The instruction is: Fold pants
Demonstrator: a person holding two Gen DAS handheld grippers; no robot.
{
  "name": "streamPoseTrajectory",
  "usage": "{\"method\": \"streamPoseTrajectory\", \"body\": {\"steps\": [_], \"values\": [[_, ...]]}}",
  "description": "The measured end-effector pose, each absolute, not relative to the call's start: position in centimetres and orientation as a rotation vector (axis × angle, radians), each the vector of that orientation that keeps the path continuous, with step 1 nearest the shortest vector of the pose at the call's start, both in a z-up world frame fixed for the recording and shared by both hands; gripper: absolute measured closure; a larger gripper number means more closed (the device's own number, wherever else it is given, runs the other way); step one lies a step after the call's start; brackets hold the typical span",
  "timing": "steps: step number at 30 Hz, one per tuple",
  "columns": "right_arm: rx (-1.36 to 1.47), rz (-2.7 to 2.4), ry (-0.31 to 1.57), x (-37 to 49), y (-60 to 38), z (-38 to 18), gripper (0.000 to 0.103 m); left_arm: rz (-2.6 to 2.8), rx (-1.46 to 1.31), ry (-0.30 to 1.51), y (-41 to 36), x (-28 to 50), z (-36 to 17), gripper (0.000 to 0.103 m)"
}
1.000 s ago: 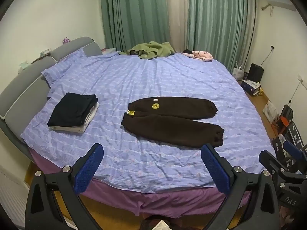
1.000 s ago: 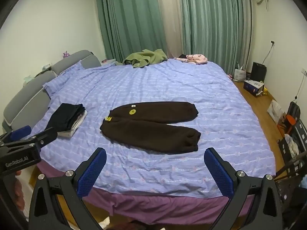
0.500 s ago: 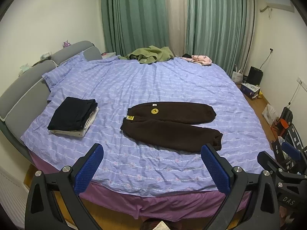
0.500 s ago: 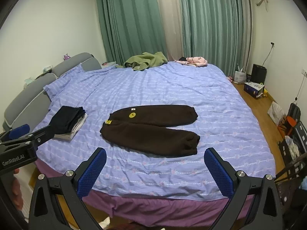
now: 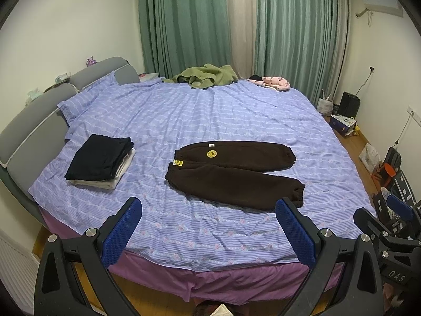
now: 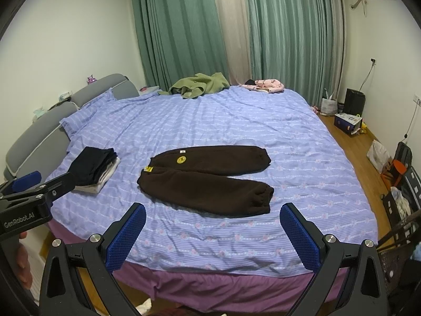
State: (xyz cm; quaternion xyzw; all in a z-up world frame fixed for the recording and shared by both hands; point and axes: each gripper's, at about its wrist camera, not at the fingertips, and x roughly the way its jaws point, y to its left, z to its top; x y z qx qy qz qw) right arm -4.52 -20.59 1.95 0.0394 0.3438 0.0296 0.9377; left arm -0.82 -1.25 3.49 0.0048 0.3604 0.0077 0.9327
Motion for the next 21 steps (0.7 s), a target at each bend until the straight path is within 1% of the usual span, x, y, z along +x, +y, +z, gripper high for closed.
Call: {"method": "streamPoseTrajectory", "body": {"steps": [21], "values": [[0.084,0.059,0.691,-4.65,-20.82,2.12,0.0,0.013,0.014,0.724,-1.39,-0.69,3.79,0.0]]}}
